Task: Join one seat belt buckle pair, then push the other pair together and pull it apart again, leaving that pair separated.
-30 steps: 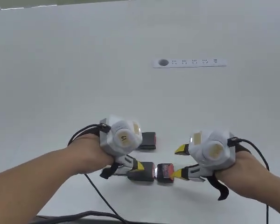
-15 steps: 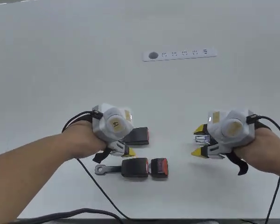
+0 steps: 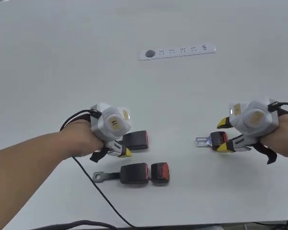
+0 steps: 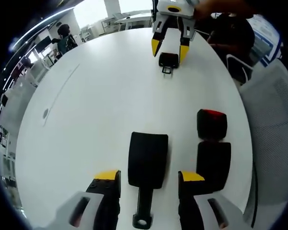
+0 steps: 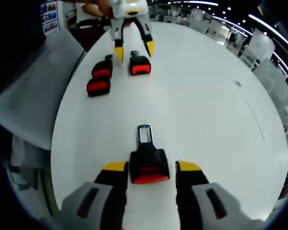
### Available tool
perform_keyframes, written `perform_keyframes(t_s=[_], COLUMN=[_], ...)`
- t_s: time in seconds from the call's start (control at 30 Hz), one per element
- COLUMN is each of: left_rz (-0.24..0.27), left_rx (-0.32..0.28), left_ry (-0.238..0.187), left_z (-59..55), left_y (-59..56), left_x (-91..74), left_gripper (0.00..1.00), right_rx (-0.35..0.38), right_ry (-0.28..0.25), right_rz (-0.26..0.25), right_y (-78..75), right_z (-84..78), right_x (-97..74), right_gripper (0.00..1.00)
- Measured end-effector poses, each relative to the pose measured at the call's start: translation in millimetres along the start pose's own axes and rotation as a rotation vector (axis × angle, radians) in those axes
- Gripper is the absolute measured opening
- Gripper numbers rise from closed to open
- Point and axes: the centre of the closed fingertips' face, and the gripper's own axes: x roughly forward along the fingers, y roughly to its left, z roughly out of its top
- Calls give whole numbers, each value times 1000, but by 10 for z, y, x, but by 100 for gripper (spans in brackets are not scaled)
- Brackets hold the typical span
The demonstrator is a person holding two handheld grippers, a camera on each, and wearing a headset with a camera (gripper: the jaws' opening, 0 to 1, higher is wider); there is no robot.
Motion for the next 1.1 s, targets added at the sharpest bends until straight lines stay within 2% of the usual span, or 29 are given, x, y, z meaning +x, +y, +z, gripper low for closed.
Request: perform_keyframes(t_s=[0.1, 0.2, 0.27, 0.3, 0.37, 0.4, 0.53, 0.67, 0.9, 1.1], left_rz=[-5, -17, -17, 15, -4, -6, 8, 7, 5, 20], left_rx=[2, 13, 35, 33, 38, 59, 101, 81, 84, 74], left_ry=[5, 16, 28, 30, 26, 28, 36, 40, 54, 61], left_z=[5, -7, -21, -30, -40, -42, -60, -57, -57, -57], left_y=[15, 16, 13, 71, 30, 22, 8, 21, 24, 19], left_x=[24, 63, 68, 71, 75, 76, 101, 99, 105, 105], left_gripper=[47, 46, 38, 33, 33, 32, 32, 32, 31, 31], right_rx=[30, -2, 0, -1, -8, -9, -15, -16, -34, -26], right_ry=[-7, 11, 7, 0, 13, 19, 33, 35, 57, 49], right_rz=[37, 50, 64, 65, 70, 71, 66, 71, 69, 67], right_y=[31, 40, 46, 40, 50, 54, 81, 94, 104, 130], right_z=[-43, -74, -74, -63, -67, -68, -42, -17, 27, 180], right_x=[1, 22, 41, 42, 38, 38, 18, 6, 16, 92], right_gripper=[43, 40, 35, 34, 33, 33, 32, 32, 32, 32])
